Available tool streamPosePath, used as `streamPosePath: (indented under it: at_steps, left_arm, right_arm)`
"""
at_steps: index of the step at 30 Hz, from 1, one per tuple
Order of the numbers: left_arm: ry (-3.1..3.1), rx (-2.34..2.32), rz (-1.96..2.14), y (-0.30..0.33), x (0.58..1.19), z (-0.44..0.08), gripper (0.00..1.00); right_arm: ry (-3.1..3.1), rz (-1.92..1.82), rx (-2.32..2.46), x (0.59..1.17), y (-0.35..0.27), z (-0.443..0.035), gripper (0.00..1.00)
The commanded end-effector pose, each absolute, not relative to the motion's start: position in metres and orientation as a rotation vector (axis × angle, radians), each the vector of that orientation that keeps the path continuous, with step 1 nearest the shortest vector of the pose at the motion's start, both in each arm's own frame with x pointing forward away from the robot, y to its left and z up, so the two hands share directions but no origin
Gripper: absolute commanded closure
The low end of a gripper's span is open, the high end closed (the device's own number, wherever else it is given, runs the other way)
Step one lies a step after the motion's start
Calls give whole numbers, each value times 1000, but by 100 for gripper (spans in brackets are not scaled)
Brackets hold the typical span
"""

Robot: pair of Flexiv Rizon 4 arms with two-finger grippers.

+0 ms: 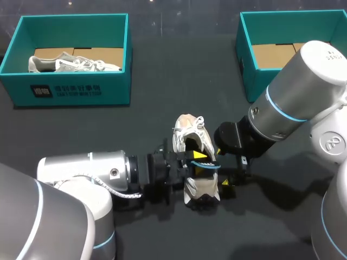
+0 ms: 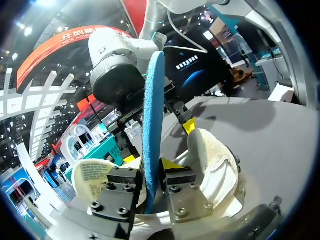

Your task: Take the shoe out of the shoebox, open the shoe tongue, remove and reinsert the insole, then place the shoe into the shoebox

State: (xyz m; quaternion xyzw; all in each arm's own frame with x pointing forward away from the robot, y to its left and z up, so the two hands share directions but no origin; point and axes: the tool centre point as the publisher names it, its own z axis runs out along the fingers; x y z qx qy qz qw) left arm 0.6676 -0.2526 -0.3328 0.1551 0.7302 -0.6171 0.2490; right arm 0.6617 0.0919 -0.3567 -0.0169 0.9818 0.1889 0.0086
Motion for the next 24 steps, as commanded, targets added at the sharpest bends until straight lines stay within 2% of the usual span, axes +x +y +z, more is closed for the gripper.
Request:
streamPosePath:
  at_steps: [1, 12, 16, 19, 21, 24]
  left_arm:
    - [1987, 430, -1681, -248, 661, -326, 76]
    - [1976, 464, -1707, -252, 648, -315, 71]
    - [1966, 482, -1718, -254, 642, -312, 72]
    - [1956, 493, -1722, -255, 640, -310, 81]
    - [1951, 496, -1722, -255, 639, -309, 100]
    - [1947, 499, -1718, -255, 641, -310, 100]
  right_arm:
    - [3066, 588, -52, 661, 92, -357, 0]
    - [3066, 588, -52, 661, 92, -357, 0]
    - [3066, 588, -52, 661, 92, -357, 0]
    - [3066, 588, -52, 661, 92, -357, 0]
    - [3066, 588, -52, 661, 92, -357, 0]
    - [3066, 588, -52, 661, 92, -357, 0]
